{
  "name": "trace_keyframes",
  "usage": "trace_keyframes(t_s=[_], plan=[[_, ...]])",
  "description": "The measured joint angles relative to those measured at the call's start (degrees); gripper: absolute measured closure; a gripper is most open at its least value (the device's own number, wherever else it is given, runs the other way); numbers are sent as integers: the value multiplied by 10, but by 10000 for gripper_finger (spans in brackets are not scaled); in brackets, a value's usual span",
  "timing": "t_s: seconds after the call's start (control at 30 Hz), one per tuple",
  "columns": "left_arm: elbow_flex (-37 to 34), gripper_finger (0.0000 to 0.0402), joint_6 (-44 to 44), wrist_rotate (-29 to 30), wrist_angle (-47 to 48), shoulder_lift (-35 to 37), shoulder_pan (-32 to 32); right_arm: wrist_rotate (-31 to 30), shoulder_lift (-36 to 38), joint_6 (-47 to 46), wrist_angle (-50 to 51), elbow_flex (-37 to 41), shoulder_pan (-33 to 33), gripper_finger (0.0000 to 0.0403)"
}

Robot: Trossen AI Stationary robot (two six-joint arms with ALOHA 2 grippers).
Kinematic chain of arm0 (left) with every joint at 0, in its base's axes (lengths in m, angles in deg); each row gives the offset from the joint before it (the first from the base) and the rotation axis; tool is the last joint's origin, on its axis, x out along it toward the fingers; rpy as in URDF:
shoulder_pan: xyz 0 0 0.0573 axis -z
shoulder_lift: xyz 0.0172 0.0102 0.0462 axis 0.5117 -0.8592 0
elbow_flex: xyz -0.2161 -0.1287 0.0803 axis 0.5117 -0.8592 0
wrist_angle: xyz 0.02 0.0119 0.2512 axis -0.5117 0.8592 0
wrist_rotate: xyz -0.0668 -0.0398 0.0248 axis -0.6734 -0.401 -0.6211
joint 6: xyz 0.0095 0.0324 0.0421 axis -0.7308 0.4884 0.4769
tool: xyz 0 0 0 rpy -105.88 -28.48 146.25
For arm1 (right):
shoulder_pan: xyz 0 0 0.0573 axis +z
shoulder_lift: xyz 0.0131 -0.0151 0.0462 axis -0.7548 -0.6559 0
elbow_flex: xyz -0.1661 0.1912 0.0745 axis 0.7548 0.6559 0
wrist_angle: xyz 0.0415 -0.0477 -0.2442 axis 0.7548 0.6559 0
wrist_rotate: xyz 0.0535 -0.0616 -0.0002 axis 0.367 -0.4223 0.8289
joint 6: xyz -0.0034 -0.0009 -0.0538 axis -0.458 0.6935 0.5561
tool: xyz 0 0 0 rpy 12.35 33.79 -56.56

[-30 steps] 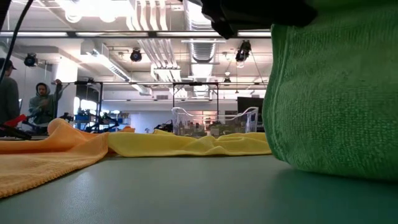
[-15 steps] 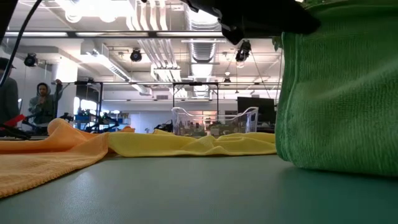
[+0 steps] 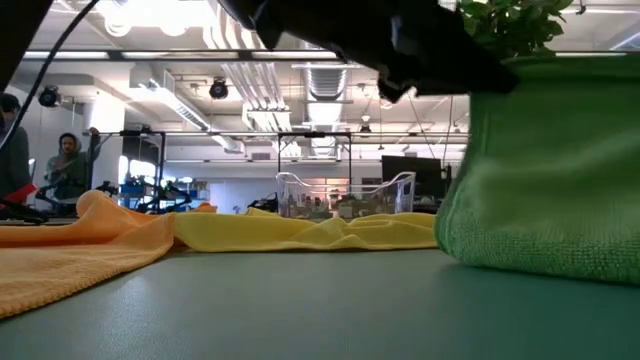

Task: Fold microfiber towels
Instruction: Fold the green towel, then put the folded green towel into the transparent bin

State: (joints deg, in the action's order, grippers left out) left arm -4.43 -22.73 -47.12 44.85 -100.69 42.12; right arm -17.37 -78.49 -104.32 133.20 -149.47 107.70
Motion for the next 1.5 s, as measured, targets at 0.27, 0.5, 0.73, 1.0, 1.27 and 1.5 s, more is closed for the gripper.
trace_keyframes(t_s=[0.27,0.5,0.73,1.0,1.27,1.5], plan=[[84,401,0,2,16,-65,-7,32,31,-26,-15,70,22,394],[136,401,0,0,60,-102,-24,36,60,-24,-73,136,23,394],[136,398,0,-2,66,-113,-26,32,63,-22,-111,173,23,392],[135,344,5,7,68,-115,-29,65,63,0,-111,173,24,361],[140,265,5,33,67,-112,-29,63,63,-10,-61,174,22,298],[140,247,2,44,103,-91,-28,61,69,-26,-52,185,23,277]])
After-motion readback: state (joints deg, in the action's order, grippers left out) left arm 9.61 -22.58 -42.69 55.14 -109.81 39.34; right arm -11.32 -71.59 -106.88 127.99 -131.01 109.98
